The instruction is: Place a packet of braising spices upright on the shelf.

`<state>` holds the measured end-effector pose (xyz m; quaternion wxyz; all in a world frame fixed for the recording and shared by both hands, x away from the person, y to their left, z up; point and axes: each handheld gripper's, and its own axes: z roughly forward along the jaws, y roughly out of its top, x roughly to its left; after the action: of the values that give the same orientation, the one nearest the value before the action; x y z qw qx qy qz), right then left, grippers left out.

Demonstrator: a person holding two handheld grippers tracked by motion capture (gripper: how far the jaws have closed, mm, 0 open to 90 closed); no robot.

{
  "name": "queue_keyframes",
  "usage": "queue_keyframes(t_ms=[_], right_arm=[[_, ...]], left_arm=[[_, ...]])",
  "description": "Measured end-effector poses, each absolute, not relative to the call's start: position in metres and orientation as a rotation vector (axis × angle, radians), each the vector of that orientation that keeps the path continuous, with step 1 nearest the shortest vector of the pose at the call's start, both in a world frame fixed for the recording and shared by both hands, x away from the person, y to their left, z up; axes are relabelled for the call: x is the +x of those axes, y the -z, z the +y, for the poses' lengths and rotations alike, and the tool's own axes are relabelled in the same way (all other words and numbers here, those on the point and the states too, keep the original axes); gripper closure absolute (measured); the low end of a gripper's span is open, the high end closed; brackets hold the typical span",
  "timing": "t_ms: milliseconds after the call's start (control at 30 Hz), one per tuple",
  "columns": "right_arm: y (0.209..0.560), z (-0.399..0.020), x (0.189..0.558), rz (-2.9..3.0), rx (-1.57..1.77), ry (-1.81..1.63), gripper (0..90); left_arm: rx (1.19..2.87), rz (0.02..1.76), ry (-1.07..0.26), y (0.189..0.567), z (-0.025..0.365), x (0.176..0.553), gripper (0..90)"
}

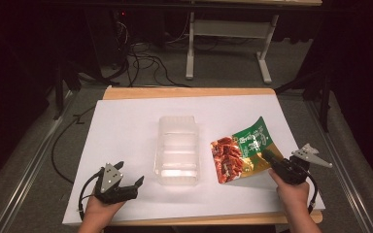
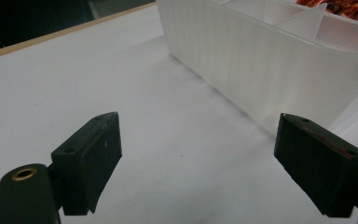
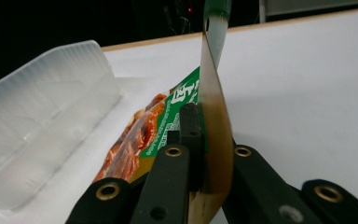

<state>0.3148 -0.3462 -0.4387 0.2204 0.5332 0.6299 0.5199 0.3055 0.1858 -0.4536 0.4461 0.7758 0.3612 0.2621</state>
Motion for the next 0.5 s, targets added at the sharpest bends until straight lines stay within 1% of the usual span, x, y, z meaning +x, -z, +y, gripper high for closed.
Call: queue_keyframes(t_ms=[500], right_arm=[[0.399,-0.308,0.319,1.76,1.236,-1.491,90.0]], left_arm=[[1.909,0.904,-0.656,0.453,0.188,0.304,15.3]])
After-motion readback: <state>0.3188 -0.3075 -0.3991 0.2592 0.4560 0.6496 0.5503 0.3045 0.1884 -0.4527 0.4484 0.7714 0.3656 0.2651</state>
